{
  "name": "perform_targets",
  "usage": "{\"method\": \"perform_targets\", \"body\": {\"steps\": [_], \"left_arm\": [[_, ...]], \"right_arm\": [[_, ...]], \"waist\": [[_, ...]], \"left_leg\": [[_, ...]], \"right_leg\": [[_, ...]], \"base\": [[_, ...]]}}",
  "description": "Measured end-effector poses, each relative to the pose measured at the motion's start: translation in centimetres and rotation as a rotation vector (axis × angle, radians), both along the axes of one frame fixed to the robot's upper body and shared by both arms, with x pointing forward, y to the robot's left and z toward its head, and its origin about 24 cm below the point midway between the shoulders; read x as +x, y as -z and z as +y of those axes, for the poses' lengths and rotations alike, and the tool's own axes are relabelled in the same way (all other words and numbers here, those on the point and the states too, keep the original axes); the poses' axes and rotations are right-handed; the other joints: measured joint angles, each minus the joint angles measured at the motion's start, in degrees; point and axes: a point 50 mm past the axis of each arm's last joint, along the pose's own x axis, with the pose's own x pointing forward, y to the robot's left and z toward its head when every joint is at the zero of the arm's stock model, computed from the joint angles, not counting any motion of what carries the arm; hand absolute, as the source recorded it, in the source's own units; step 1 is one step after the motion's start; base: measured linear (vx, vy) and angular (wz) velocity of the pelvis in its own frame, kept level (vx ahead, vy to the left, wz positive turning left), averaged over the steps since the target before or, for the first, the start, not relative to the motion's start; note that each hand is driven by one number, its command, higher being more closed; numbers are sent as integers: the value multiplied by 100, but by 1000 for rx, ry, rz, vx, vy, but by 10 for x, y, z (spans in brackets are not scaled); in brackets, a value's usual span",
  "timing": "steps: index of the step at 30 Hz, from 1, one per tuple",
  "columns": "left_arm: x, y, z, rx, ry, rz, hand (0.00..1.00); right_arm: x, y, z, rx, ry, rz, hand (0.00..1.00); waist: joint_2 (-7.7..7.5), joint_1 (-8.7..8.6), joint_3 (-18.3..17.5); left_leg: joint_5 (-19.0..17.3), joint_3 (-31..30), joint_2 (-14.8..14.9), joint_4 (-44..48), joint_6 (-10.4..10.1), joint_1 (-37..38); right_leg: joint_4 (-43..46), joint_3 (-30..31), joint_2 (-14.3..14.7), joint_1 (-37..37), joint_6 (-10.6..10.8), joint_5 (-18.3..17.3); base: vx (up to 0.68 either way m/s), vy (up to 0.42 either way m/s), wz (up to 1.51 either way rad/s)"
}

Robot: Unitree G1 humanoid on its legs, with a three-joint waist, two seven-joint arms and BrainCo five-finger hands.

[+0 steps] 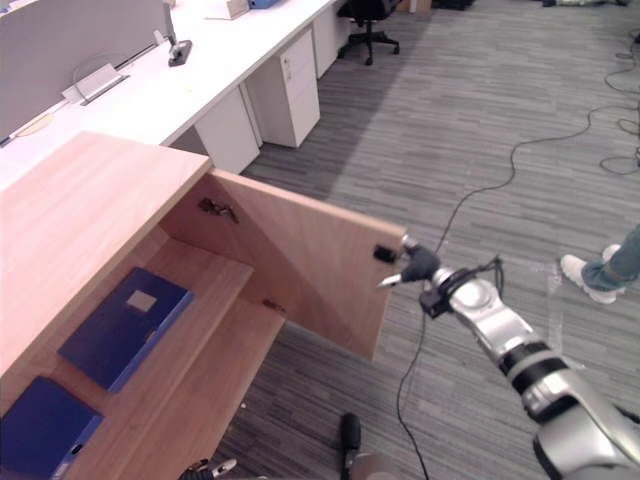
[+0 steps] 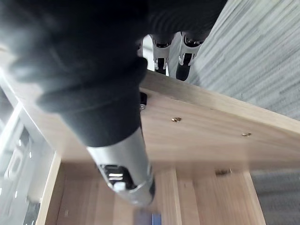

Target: Walk over to the cabinet, pick up the folder, carry it to the office cabinet, place the folder inside the office cabinet, then close the office cabinet door

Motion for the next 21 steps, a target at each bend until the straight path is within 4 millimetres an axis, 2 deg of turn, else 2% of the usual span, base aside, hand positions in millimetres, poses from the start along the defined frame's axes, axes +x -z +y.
{"method": "perform_targets", "body": {"steps": [2, 4, 8, 9, 12, 16, 18, 21], "left_arm": [[1, -1, 4, 12, 1, -4, 0], [0, -1, 6, 16, -6, -3, 0], [0, -2, 12, 26, -38, -8, 0], [-1, -2, 14, 30, -40, -6, 0], [-1, -3, 17, 35, -38, -7, 0], [1, -4, 18, 29, -33, -13, 0], [2, -4, 19, 23, -29, -18, 0], [4, -5, 20, 18, -23, -22, 0]], "right_arm": [[-16, 15, 27, 6, -148, 51, 0], [-28, 24, 41, 25, -218, 85, 0], [-71, 57, 61, 2, -394, 252, 0], [-83, 63, 63, -12, -444, 298, 0], [-96, 62, 57, -61, -524, 351, 0], [-99, 58, 44, -130, -564, 404, 0], [-107, 65, 39, -180, -615, 496, 0], [-113, 69, 38, -206, -649, 548, 0]], "waist": [[-128, 65, -84], [-198, 90, -113], [-366, 170, -190], [-382, 183, -218], [-448, 200, -209], [-514, 277, -230], [-572, 391, -248], [-616, 455, -244]], "left_leg": [[7, -11, -2, -1, -9, -75], [3, -16, -1, -1, -3, -78], [-6, -4, -9, 2, 9, -172], [-5, 4, -31, 2, 10, -233], [6, 14, -72, 12, 7, -281], [-23, 19, -96, 34, 42, -280], [-52, 21, -119, 68, 89, -281], [-68, 13, -138, 97, 116, -292]], "right_leg": [[0, 1, 16, -64, 3, 3], [0, 1, 21, -66, 4, 4], [0, 1, 9, -158, 6, 5], [2, -4, -4, -225, 6, 6], [25, -5, -34, -280, -3, 108], [34, -2, -54, -270, -110, 203], [33, 3, -82, -254, -94, 218], [33, 3, -127, -246, -72, 236]], "base": [[-13, -40, 1], [0, 0, 0], [6, 4, -1], [25, 21, -6], [44, 31, -6], [69, 47, -2], [41, 51, 0], [4, 33, 2]]}}
